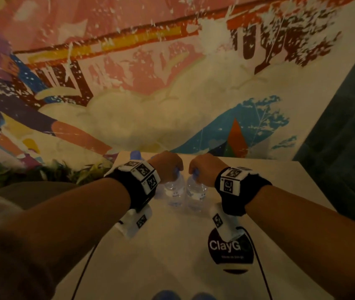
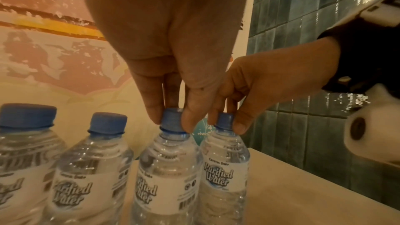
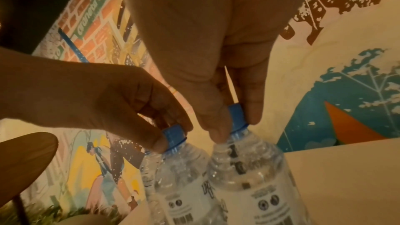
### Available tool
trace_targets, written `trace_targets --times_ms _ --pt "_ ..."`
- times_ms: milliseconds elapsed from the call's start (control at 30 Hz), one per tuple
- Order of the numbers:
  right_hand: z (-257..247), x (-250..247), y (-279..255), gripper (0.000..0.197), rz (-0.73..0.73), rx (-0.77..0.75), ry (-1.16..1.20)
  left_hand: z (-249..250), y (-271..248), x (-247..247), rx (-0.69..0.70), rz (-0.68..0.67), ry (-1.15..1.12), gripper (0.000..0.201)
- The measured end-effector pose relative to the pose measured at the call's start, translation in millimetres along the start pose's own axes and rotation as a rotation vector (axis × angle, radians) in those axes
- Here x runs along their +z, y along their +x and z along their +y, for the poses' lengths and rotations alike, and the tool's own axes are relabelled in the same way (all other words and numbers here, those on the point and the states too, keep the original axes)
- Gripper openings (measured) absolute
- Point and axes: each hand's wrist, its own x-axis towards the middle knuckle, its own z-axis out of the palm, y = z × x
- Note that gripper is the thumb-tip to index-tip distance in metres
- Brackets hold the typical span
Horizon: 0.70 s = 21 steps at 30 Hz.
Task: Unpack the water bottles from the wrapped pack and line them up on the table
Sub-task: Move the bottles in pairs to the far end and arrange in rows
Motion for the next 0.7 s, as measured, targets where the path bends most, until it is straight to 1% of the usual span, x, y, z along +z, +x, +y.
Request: trace_targets --times_ms 133,300,367,467,533,633,700 --pt "21 12 25 0.026 0.031 0.013 0.048 1 28 2 -0.014 0.031 0.041 0.034" --pt "31 27 38 0.026 0.072 -0.006 0.111 -5 49 10 -0.118 0.014 0.019 0.035" --pt "33 30 40 0.028 0.088 -0.014 0.143 -7 52 11 -0.135 0.023 0.012 0.036" --pt "35 30 32 0.042 0.059 -0.039 0.173 -9 46 11 -0.142 0.036 -0.001 0.039" --pt "36 26 21 0.050 0.076 -0.034 0.198 -8 33 6 -0.140 0.052 -0.060 0.040" --pt "34 10 -6 0.053 0.102 -0.021 0.202 -9 7 -3 -0.080 0.076 -0.113 0.039" --pt "27 -2 -29 0.050 0.053 -0.044 0.155 -7 -17 -5 -0.046 0.034 -0.129 0.043"
